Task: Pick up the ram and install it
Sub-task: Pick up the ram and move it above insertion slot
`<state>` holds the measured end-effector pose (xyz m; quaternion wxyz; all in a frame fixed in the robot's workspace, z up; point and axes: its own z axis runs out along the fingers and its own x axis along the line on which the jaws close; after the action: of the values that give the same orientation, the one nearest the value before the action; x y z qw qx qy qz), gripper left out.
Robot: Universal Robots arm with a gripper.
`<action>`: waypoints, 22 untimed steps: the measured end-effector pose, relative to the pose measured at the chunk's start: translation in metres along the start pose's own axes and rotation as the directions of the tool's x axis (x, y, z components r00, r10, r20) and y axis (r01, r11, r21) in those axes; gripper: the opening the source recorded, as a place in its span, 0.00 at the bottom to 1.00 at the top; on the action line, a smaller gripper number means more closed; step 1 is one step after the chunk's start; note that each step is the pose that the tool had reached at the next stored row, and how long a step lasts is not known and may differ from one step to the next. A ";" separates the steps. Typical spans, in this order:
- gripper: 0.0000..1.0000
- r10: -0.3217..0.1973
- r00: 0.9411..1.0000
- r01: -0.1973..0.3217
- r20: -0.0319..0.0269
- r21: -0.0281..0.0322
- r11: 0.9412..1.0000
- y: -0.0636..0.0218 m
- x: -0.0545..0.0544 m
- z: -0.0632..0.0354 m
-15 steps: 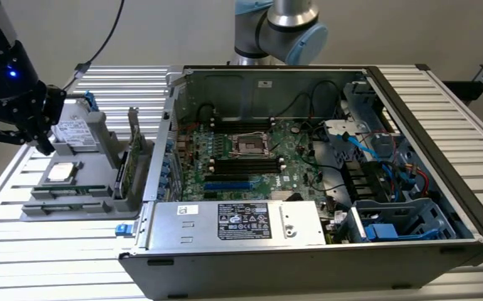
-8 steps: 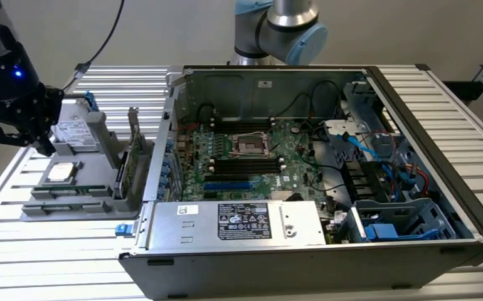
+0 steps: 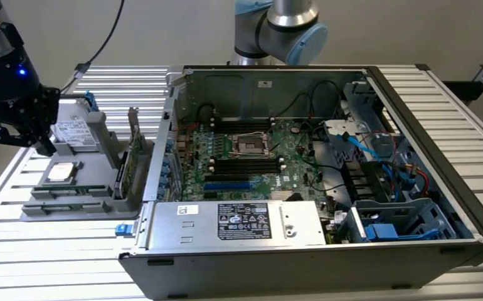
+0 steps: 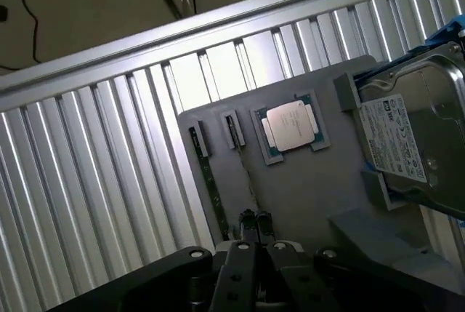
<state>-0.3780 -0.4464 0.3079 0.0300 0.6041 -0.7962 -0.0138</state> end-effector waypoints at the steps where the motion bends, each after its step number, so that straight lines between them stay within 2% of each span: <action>1: 0.10 -0.019 1.000 0.019 0.000 0.000 1.000 0.0000 0.000 0.0000; 5: 0.10 -0.091 0.996 0.091 -0.001 0.002 0.996 0.0000 0.000 0.0002; 9: 0.10 -0.163 0.987 0.163 -0.002 0.003 0.987 0.0000 0.000 0.0004; 16: 0.10 -0.282 0.959 0.282 -0.005 0.005 0.959 0.0000 0.000 0.0007; 18: 0.12 -0.283 0.959 0.283 -0.006 0.005 0.959 0.0000 0.000 0.0006; 20: 0.24 -0.283 0.959 0.283 -0.006 0.005 0.959 0.0000 0.000 0.0007; 21: 0.24 -0.283 0.959 0.283 -0.006 0.005 0.959 0.0000 0.000 0.0007; 22: 0.30 -0.283 0.959 0.283 -0.006 0.005 0.959 0.0000 0.000 0.0014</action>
<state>-0.3780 -0.4463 0.3065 0.0280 0.7120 -0.7015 -0.0143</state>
